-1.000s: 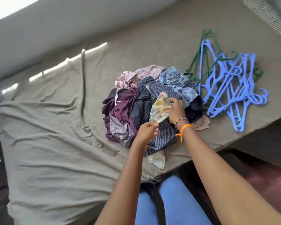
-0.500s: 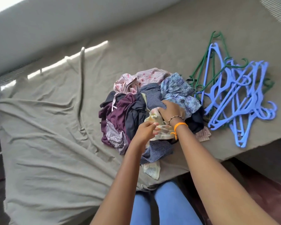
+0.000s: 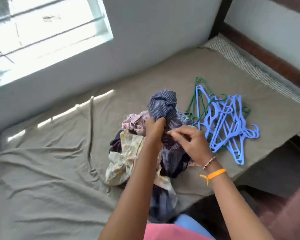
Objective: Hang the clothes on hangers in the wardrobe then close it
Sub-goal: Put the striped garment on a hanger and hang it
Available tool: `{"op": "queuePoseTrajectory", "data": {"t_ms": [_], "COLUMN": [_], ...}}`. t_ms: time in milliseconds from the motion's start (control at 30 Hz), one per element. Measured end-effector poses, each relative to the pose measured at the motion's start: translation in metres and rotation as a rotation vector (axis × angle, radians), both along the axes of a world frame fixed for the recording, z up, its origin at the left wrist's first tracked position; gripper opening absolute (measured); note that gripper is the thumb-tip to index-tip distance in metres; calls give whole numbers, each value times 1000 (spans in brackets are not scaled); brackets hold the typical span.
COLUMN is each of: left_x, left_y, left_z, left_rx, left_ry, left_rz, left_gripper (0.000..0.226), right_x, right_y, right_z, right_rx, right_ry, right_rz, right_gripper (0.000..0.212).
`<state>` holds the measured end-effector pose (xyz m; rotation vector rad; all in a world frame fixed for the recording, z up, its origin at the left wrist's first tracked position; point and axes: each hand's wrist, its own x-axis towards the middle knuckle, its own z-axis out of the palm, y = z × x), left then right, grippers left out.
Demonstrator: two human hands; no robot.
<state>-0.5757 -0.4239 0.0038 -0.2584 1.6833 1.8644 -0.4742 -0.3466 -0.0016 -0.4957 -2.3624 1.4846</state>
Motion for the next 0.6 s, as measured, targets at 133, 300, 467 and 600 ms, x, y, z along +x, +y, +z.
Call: {"op": "queuePoseTrajectory", "data": {"t_ms": [133, 300, 467, 600], "left_x": [-9, -12, -32, -41], "left_y": [4, -9, -17, -23], "left_z": [31, 60, 65, 66], "left_rx": [198, 512, 145, 245], "left_ry": [-148, -243, -129, 117], "left_rz": [-72, -192, -345, -410], "left_gripper": [14, 15, 22, 38], "right_x": [0, -12, -39, -48], "right_y": [41, 45, 55, 60], "right_z": [-7, 0, 44, 72], "right_rx": [-438, -1249, -973, -777], "right_ry": [-24, 11, 57, 232], "right_rz": [-550, -243, -184, -250], "right_gripper": [21, 63, 28, 15]}}
